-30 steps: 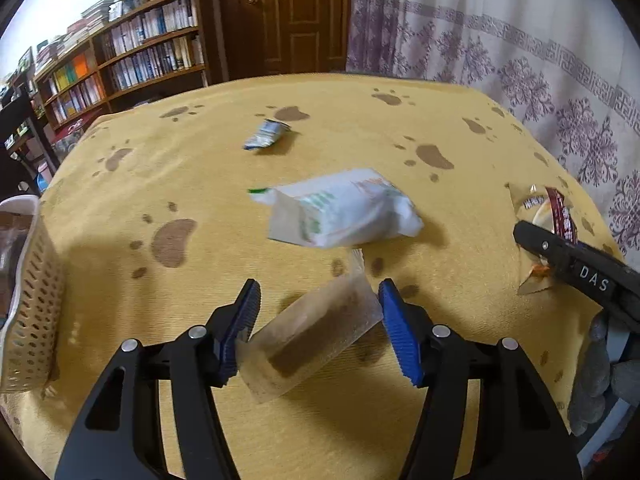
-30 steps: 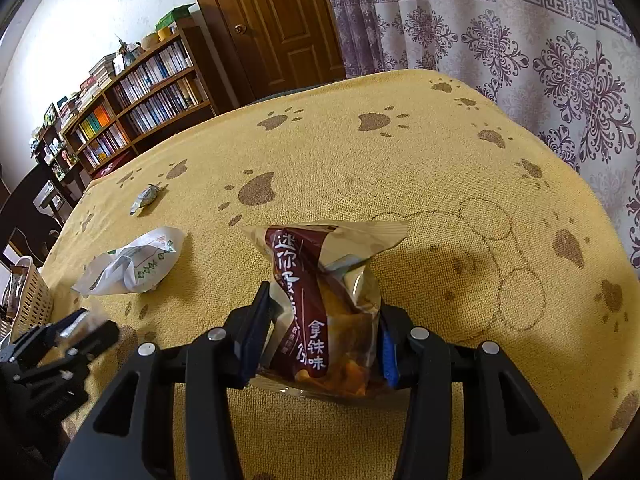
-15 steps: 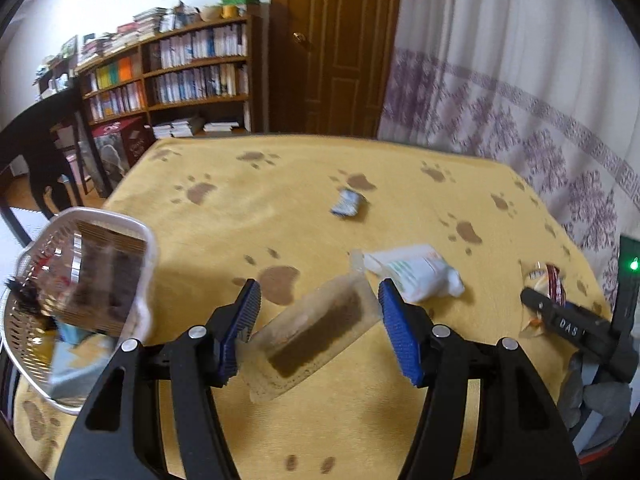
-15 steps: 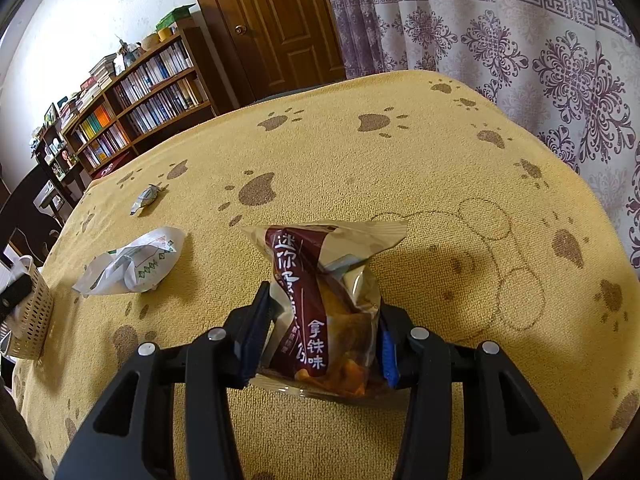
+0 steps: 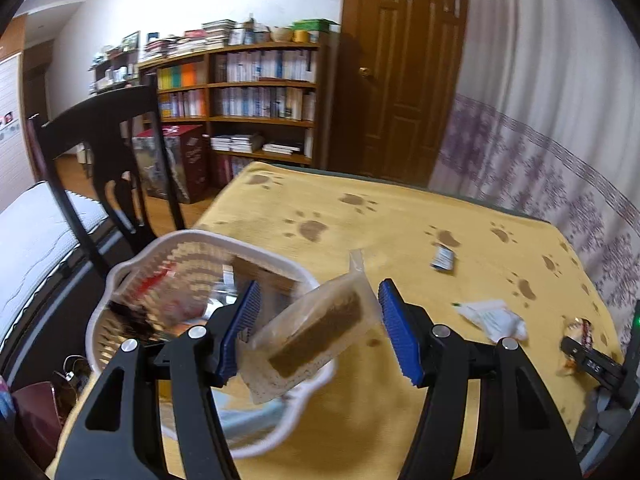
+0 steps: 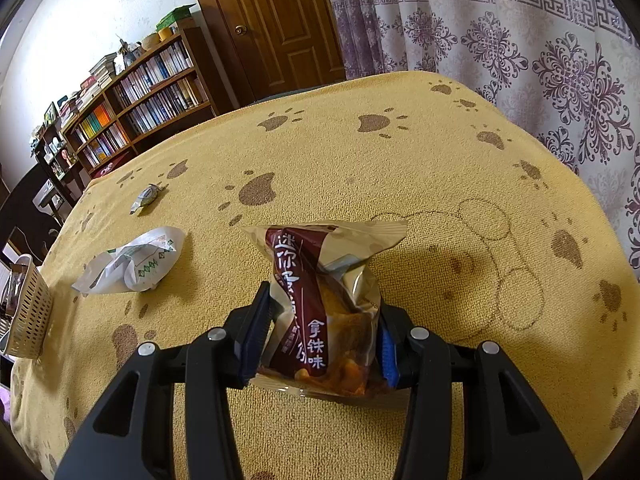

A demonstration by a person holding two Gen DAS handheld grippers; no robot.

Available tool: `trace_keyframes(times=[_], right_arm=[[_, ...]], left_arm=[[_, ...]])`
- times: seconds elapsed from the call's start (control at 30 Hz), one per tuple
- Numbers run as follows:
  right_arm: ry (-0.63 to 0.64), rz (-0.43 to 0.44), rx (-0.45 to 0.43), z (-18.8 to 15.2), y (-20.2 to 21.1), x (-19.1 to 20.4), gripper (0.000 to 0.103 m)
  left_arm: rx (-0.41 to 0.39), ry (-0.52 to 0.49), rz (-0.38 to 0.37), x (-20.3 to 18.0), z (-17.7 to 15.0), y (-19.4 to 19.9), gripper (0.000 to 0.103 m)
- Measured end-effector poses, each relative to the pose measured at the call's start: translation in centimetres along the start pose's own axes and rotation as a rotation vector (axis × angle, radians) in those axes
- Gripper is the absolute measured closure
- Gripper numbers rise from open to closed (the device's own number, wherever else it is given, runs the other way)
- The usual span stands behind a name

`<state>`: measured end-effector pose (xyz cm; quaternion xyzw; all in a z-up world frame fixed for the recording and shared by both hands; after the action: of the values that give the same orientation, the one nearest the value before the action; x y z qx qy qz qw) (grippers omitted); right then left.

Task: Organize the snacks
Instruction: 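Carry the brown bar pack to the basket and open the left gripper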

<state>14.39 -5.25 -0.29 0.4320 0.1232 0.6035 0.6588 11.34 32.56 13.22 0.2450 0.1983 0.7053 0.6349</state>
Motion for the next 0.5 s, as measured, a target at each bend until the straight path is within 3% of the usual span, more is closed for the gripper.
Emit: trace_keyframes(times=[0.43,0.5], right_arm=[[0.001,0.003,-0.009,0.1,0.1,0.1,0.057],[0.001,0.005,-0.011,0.1,0.2,0.1,0.057]], left_arm=[[-0.019,0.111,0.103,7.4,-0.2,0.6,0.040],[-0.021,0.126,0.111,8.0,-0.4,0.5,0.032]])
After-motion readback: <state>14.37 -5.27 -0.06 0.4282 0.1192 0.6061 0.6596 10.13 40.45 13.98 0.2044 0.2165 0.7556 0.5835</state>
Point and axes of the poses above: each gripper's, at about its wrist camera, not at the fingertips, and y roughly against the way its jaws point, x to its left, z to its top, the point moved 2 cm from there along -y, roughly the way its jaws point, and after that the axes turned 11 degrees about -y, right-handed, at the moved point
